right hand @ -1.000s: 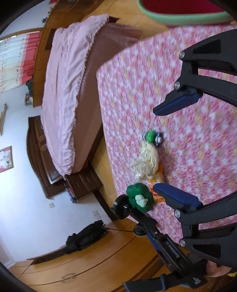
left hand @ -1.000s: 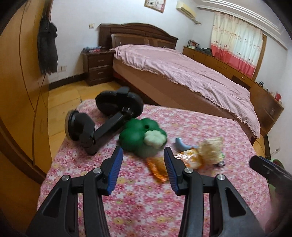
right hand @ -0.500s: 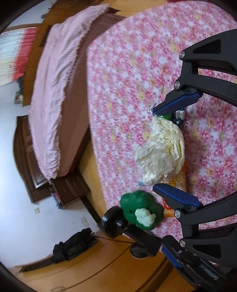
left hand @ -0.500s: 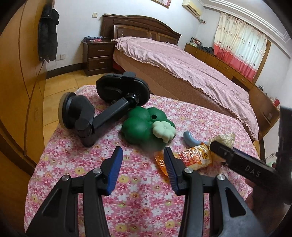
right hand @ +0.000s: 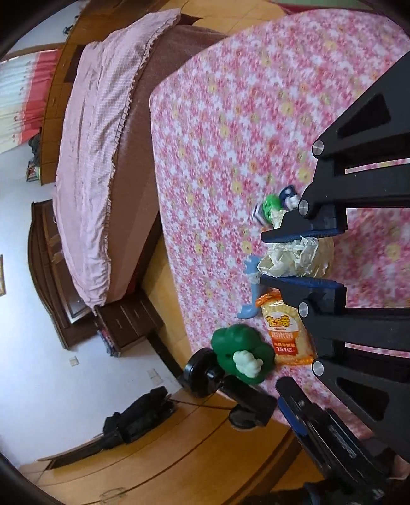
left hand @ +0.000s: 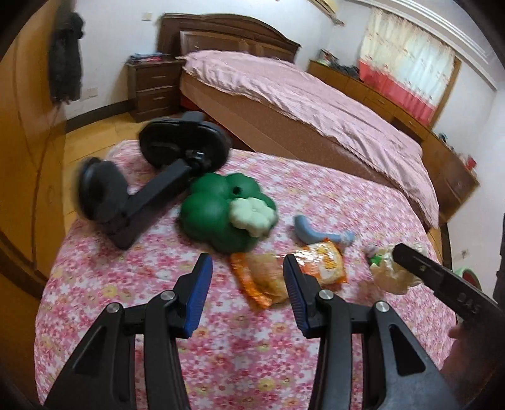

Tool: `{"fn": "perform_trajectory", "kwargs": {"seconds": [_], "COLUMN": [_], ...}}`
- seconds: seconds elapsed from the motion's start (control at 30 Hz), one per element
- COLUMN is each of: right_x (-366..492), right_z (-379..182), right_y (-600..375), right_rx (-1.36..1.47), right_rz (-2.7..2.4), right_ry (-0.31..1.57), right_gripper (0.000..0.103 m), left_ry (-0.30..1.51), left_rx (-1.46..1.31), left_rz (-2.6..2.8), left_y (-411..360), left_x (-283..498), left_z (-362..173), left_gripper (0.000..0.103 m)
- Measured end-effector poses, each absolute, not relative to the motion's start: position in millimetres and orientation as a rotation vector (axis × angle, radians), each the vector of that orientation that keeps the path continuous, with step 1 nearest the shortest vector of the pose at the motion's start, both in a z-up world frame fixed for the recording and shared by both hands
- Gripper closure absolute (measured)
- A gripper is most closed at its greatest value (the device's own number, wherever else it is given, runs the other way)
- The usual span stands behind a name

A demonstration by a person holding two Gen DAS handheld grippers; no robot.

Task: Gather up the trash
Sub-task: 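Grasp the crumpled cream plastic bag with the right tool, then grasp the orange rice-cracker packet with the left tool while the right holds the bag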

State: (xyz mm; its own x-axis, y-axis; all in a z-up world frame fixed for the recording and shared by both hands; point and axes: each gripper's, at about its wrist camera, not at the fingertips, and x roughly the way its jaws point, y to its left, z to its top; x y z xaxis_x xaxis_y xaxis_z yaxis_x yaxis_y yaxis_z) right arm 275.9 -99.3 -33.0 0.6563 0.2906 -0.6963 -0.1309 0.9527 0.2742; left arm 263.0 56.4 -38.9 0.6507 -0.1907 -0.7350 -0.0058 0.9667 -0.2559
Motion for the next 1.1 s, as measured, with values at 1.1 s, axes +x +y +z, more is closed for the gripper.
{"fn": "perform_trajectory", "kwargs": {"seconds": [1.1], "right_x": [167.1], "right_z": [-10.1], "right_y": [-223.2], "right_rx": [0.420], "right_rz": [0.139], "right_ry": [0.694], "right_gripper": [0.084], "left_ry": [0.970], "left_rx": [-0.223], "left_rz": [-0.118], "left_y": [26.4], "left_x": [298.3], "left_z": [-50.7], "left_gripper": [0.055]}}
